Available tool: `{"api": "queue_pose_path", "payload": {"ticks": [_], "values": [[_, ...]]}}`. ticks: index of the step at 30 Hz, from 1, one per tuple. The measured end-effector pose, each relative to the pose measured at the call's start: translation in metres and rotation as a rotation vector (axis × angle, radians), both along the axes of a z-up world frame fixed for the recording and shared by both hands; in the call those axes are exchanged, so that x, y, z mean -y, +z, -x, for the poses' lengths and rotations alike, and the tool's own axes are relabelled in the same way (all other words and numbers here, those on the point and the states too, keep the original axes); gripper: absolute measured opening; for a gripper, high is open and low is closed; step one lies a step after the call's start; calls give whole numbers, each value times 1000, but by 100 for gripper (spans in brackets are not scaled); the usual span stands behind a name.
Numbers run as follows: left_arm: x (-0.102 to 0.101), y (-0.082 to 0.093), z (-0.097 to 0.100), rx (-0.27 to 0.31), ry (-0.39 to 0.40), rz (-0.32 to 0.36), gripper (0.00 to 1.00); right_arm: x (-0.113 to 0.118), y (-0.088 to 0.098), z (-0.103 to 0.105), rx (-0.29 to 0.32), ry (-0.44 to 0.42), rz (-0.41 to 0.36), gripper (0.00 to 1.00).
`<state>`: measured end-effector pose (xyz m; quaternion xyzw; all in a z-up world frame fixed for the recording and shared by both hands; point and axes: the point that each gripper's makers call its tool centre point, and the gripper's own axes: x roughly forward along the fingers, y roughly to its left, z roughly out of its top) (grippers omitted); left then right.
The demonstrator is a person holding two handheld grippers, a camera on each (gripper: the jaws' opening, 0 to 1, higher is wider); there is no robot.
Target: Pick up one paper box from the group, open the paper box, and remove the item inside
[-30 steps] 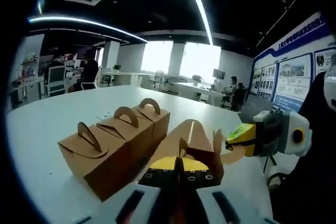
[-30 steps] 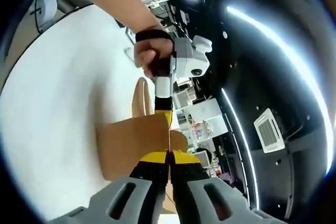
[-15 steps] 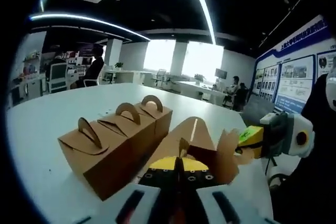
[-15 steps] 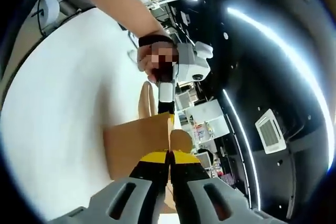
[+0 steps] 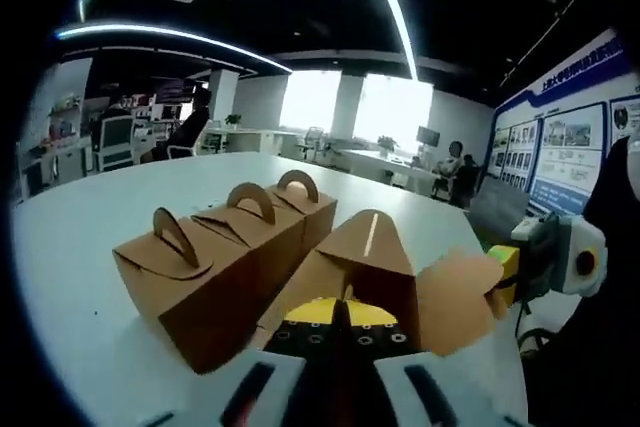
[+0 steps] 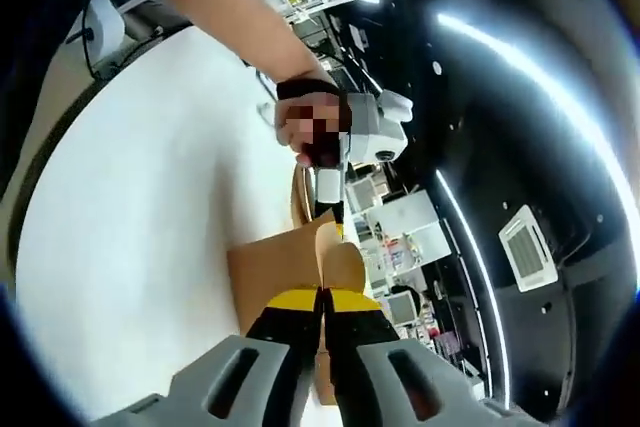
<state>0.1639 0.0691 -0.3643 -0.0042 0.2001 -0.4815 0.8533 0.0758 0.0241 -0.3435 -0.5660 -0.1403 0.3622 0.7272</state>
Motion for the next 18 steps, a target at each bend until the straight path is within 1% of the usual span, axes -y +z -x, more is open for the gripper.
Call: {"api": "queue_pose_path", "payload": {"ticks": [6, 10, 18], "values": [[0, 1, 0, 1, 13, 22, 4, 2, -10, 4, -29, 1, 14, 3], [-1, 0, -1, 5, 15, 21, 4, 2, -20, 8, -55, 8, 30, 3], [-2, 0, -2, 5, 21, 31, 4, 3, -34, 11, -96, 20, 55, 3]]}}
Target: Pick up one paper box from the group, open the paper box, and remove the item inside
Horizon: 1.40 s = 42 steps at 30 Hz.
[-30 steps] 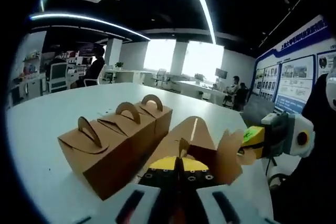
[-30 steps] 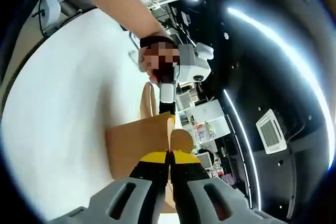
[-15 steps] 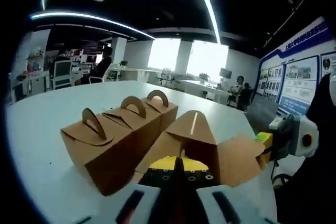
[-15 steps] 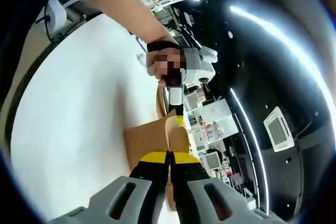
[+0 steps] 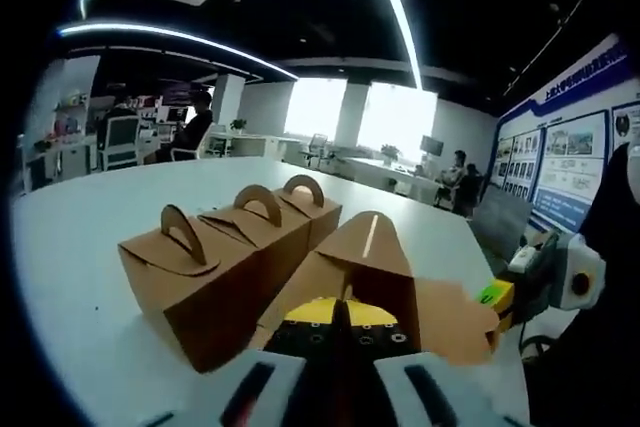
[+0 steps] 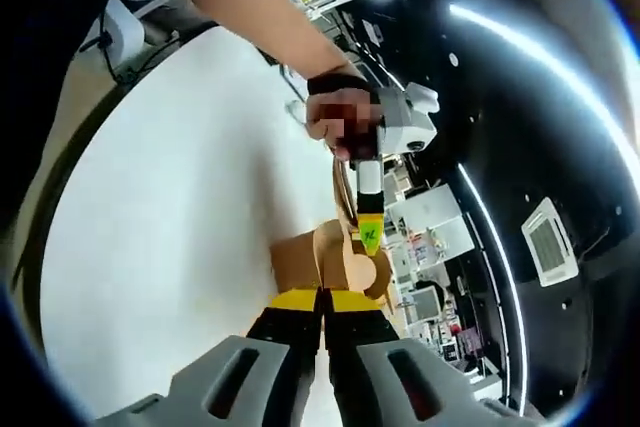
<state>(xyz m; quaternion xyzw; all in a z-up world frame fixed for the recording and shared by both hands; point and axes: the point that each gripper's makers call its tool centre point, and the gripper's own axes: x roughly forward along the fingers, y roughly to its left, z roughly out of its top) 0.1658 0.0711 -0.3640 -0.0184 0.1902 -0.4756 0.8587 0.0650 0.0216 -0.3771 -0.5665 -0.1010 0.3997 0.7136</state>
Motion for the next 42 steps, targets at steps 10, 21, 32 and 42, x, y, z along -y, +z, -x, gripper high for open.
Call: {"api": "queue_pose_path", "payload": {"ticks": [10, 21, 32, 42], "values": [[0, 0, 0, -23, 4, 12, 4, 1, -18, 0, -49, 3, 43, 3], [0, 0, -1, -30, 4, 26, 4, 1, -25, -2, -70, 6, 65, 3], [0, 1, 0, -31, 2, 28, 4, 0, -30, -4, -82, 0, 79, 3], [0, 0, -1, -27, 3, 22, 4, -1, -35, -8, -94, -1, 95, 3]]}}
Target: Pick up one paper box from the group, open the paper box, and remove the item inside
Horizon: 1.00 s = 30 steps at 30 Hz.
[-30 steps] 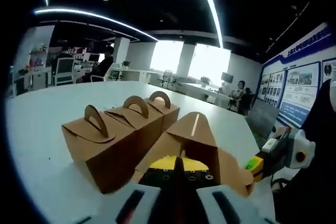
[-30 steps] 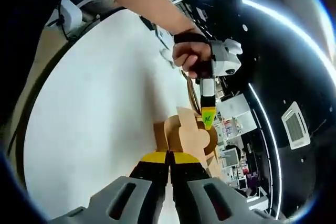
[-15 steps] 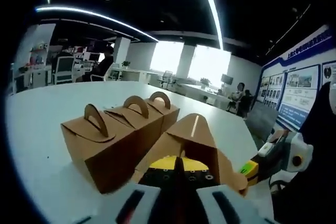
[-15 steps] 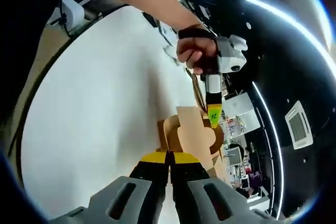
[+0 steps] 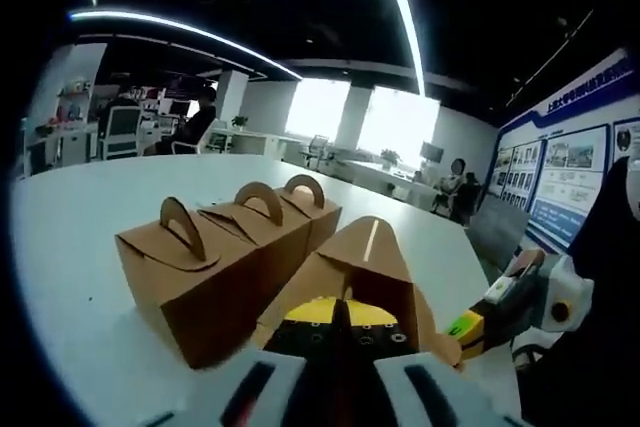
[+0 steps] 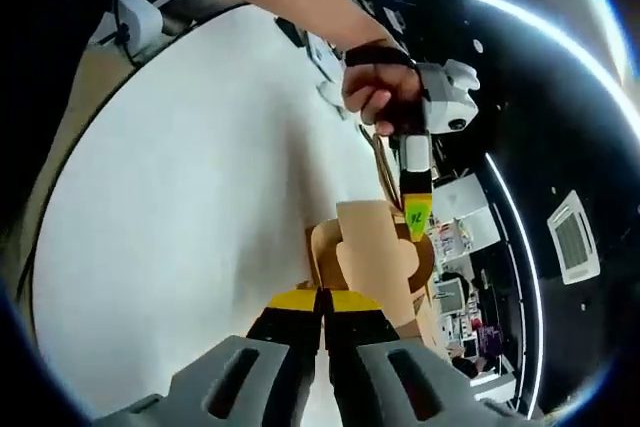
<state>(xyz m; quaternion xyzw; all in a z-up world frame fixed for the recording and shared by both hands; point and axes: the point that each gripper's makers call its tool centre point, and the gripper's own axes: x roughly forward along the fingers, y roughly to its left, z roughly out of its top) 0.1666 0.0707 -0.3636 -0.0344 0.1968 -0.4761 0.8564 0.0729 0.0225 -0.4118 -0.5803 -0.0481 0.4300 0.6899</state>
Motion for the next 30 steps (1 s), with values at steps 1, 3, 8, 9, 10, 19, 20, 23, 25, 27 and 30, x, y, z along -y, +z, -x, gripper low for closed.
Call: {"api": "queue_pose_path", "payload": {"ticks": [1, 3, 8, 9, 10, 19, 20, 23, 25, 27, 30], "values": [[0, 0, 0, 3, 0, -6, 4, 0, -1, 0, -1, 1, 2, 3], [0, 0, 1, 4, 0, -11, 4, 0, -1, -1, -3, 3, 6, 3], [0, 0, 1, -10, -2, 3, 4, -1, -3, -3, -5, 4, 17, 3], [0, 0, 1, -9, -2, 2, 4, -1, -4, -3, -5, 5, 17, 3], [0, 0, 1, -8, -2, 2, 4, -2, -4, -4, -7, 4, 17, 3], [0, 0, 0, -14, -5, 13, 4, -3, -7, -8, -16, 0, 32, 3], [0, 0, 0, -14, -4, 13, 4, -3, -8, -8, -17, -1, 35, 3], [0, -1, 0, -8, -4, 8, 4, -4, -9, -9, -20, -2, 46, 3], [-1, -1, 0, -7, -4, 5, 4, -5, -10, -10, -16, 5, 62, 3], [-1, -1, 0, -8, -6, 8, 4, -5, -10, -11, -15, 10, 73, 3], [-1, -1, 0, -11, -5, 16, 4, -5, -11, -12, -16, 15, 81, 3]]}}
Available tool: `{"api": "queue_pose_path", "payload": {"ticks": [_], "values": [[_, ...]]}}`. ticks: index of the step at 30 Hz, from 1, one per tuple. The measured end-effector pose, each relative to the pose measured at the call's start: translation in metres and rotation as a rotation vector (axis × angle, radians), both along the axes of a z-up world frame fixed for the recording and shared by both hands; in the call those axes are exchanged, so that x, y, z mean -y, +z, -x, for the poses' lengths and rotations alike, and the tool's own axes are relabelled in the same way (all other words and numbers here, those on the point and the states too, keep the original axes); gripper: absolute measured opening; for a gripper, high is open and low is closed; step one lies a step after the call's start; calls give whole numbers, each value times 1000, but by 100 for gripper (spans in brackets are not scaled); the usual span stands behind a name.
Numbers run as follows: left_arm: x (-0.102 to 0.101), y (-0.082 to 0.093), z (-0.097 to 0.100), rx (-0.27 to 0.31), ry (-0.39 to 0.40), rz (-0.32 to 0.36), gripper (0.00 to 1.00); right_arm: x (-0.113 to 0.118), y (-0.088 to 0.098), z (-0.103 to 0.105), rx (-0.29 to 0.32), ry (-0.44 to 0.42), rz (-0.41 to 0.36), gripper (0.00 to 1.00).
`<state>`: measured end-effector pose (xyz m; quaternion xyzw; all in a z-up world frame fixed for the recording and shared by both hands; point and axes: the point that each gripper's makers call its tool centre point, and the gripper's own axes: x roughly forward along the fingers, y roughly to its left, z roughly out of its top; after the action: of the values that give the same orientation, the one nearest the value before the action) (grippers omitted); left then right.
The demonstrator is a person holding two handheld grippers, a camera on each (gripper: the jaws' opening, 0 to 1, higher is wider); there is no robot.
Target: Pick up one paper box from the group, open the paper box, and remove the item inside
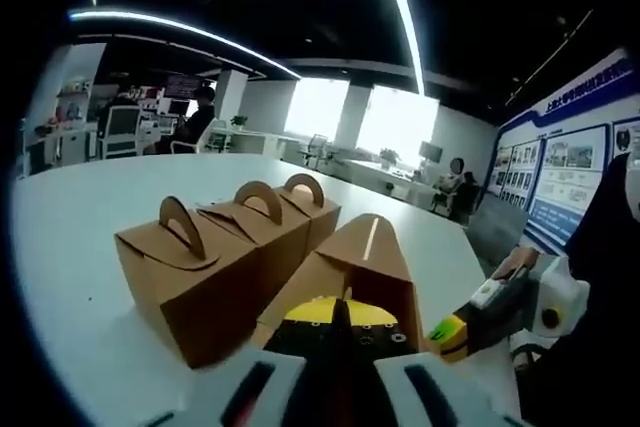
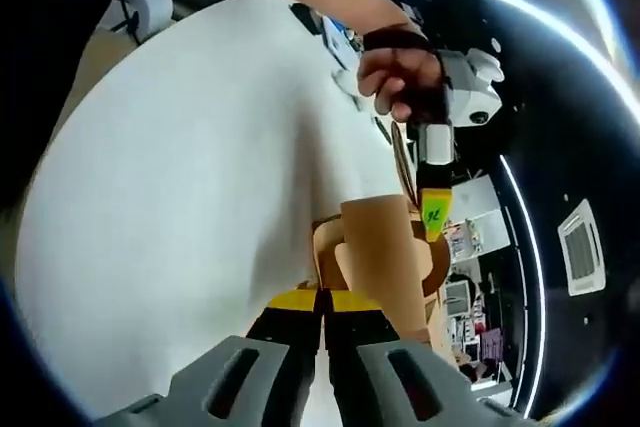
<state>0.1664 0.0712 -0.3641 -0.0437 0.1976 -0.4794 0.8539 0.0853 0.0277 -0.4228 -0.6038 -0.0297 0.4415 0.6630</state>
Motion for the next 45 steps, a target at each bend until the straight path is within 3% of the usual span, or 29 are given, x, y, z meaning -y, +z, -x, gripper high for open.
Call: {"api": "queue_pose_path", "payload": {"ticks": [12, 23, 25, 31, 38, 45], "values": [[0, 0, -1, 0, 5, -2, 4, -4, -3, -8, -17, -8, 30, 3], [-1, 0, 0, -11, 9, 54, 4, -7, -6, -15, -41, -20, 51, 3], [2, -9, -1, -20, 12, 36, 4, -8, -5, -15, -45, -22, 60, 3], [2, -9, 2, -49, -19, 48, 4, -9, -3, -14, -87, -32, 35, 3], [5, -10, 2, -51, -14, 16, 4, -11, -9, -23, -74, -46, 52, 4], [5, -9, 1, -43, 2, 1, 4, -4, -8, -9, -84, -33, 19, 8]]}}
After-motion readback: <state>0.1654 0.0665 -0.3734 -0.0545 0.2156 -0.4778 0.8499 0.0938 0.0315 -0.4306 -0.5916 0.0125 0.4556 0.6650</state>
